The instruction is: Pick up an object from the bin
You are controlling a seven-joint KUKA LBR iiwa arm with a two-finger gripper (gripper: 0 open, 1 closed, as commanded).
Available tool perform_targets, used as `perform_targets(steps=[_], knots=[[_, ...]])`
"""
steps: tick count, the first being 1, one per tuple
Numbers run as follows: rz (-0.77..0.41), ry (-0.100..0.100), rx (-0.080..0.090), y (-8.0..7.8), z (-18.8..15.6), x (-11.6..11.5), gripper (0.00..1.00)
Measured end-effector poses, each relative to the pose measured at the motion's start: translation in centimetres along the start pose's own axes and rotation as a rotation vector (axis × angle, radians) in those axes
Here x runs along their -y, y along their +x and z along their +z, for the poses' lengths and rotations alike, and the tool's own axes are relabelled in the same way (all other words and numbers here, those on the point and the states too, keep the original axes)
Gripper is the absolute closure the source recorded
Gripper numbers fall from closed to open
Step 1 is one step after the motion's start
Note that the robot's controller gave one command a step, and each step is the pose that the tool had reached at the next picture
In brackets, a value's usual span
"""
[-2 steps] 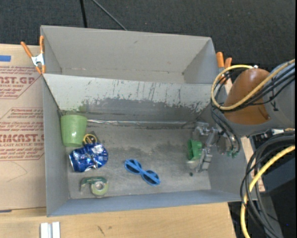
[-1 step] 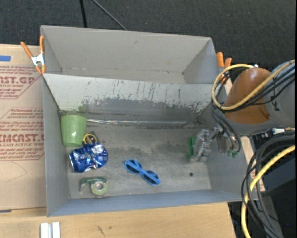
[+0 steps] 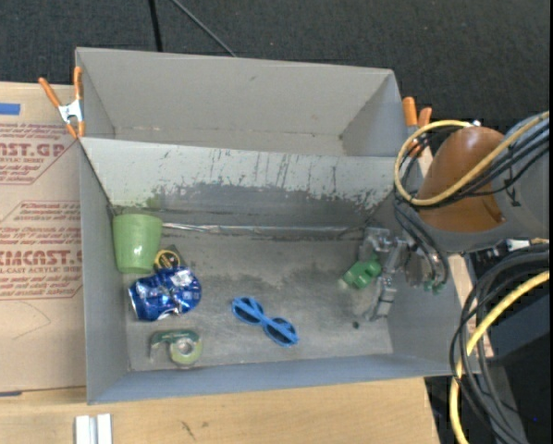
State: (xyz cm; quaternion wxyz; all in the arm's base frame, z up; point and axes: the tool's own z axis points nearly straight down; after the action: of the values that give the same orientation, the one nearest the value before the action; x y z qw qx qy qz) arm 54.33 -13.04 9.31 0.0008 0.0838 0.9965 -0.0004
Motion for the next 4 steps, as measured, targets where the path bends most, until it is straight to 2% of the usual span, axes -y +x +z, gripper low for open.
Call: perform_targets(steps=[1, 2, 3, 4], knots=[[0.0, 0.0, 0.0, 0.0, 0.0, 0.0, 1.0], [0.0, 0.0, 0.0, 0.0, 0.0, 0.0, 0.0], [-0.013, -0.001, 0.004, -3.5, 2.1, 0.9, 0.0], [-0.013, 0.0, 0.004, -3.5, 1.9, 1.0, 1.0]])
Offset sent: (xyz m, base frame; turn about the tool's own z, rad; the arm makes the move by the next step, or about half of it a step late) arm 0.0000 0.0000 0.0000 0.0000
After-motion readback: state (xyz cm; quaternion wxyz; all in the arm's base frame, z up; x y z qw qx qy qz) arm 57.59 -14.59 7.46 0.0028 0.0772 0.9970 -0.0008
